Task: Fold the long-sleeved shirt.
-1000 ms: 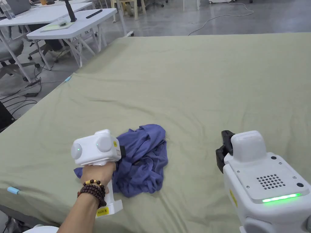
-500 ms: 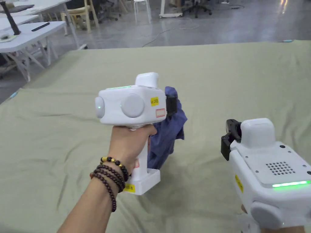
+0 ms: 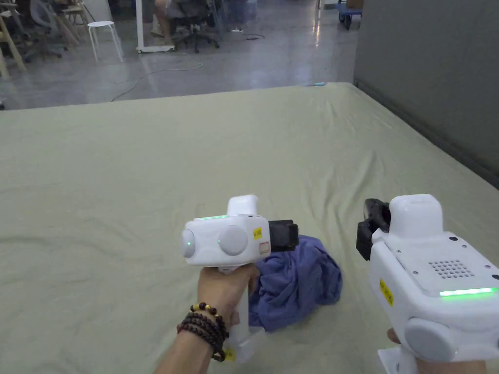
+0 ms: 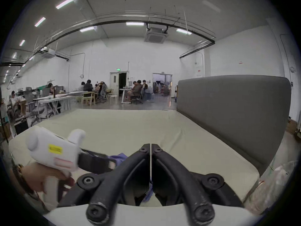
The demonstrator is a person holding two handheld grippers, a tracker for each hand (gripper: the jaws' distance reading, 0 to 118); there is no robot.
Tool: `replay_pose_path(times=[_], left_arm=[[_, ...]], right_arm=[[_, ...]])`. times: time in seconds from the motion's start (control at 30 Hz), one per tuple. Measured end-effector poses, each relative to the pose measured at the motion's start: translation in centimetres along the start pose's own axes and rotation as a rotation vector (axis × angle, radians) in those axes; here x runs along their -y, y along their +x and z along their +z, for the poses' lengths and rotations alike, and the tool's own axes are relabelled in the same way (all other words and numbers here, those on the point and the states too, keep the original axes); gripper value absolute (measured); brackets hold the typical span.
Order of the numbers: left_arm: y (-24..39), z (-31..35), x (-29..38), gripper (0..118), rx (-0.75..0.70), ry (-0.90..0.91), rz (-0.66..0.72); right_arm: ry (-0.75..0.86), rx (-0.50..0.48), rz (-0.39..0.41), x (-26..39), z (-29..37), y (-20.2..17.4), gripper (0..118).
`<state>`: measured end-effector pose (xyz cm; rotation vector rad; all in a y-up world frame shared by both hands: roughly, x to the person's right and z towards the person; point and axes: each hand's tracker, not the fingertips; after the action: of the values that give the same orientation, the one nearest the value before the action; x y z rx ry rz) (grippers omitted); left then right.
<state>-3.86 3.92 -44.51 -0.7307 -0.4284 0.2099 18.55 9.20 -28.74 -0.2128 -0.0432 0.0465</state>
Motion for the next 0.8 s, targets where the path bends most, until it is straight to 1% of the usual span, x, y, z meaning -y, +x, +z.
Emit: replay_pose_path(times=[0.07,0.13,0.17,0.2,0.3,0.33,0.37,0.4,0.43,0.47,0.5,0.6,0.63,0.67,0.7,0.73,0.77,0.8], left_arm=[[-1.5,4.2,-0.6,114,-0.034,0.087,0.023],[-2.7,8.4,1.0,114,-0.07,0.193,0.06],[-3.2,10.7,1.9,112,-0.1,0.224,0.072],[-3.8,12.5,2.9,106,-0.11,0.235,0.067],[-4.7,16.3,7.6,70,-0.222,0.274,0.025],[-5.0,17.4,8.8,43,-0.258,0.294,0.023],[-5.2,17.4,10.5,11,-0.27,0.274,0.034],[-5.6,17.6,11.1,0,-0.267,0.258,0.038],[-6.1,17.8,11.8,0,-0.304,0.214,0.035],[-6.4,17.9,11.9,0,-0.292,0.239,0.024],[-6.8,17.5,12.2,0,-0.27,0.179,0.034],[-7.2,17.0,11.5,0,-0.245,0.194,0.089],[-7.2,16.2,11.2,24,-0.235,0.193,0.091],[-7.3,15.3,10.8,65,-0.228,0.179,0.09],[-7.3,14.5,10.5,65,-0.217,0.153,0.077],[-7.4,13.3,10.2,79,-0.204,0.115,0.065],[-7.5,11.5,10.1,101,-0.2,0.066,0.066],[-7.5,10.5,10.0,118,-0.203,0.048,0.067]], right_arm=[[-0.034,-0.026,-0.006,-0.1,-0.5,-0.7,0],[-0.06,-0.058,-0.01,-0.1,-0.7,-1.5,0],[-0.056,-0.071,-0.006,0.0,-0.8,-2.0,0],[-0.052,-0.079,0.003,0.1,-0.9,-2.3,0],[-0.047,-0.092,0.038,0.5,-0.9,-3.5,0],[-0.054,-0.102,0.04,0.5,-1.0,-3.6,0],[-0.068,-0.107,0.043,0.5,-1.2,-3.8,0],[-0.075,-0.109,0.045,0.5,-1.3,-4.0,0],[-0.078,-0.109,0.046,0.4,-1.3,-4.2,0],[-0.075,-0.111,0.043,0.4,-1.3,-4.1,0],[-0.072,-0.111,0.038,0.4,-1.3,-4.2,0],[-0.074,-0.112,0.013,0.2,-1.2,-4.2,0],[-0.075,-0.111,0.012,0.2,-1.2,-4.1,0],[-0.075,-0.109,0.012,0.2,-1.2,-4.0,0],[-0.076,-0.107,0.013,0.2,-1.3,-3.9,0],[-0.079,-0.103,0.015,0.2,-1.2,-3.6,0],[-0.083,-0.097,0.016,0.3,-1.2,-3.4,0],[-0.085,-0.094,0.016,0.4,-1.2,-3.1,0]])
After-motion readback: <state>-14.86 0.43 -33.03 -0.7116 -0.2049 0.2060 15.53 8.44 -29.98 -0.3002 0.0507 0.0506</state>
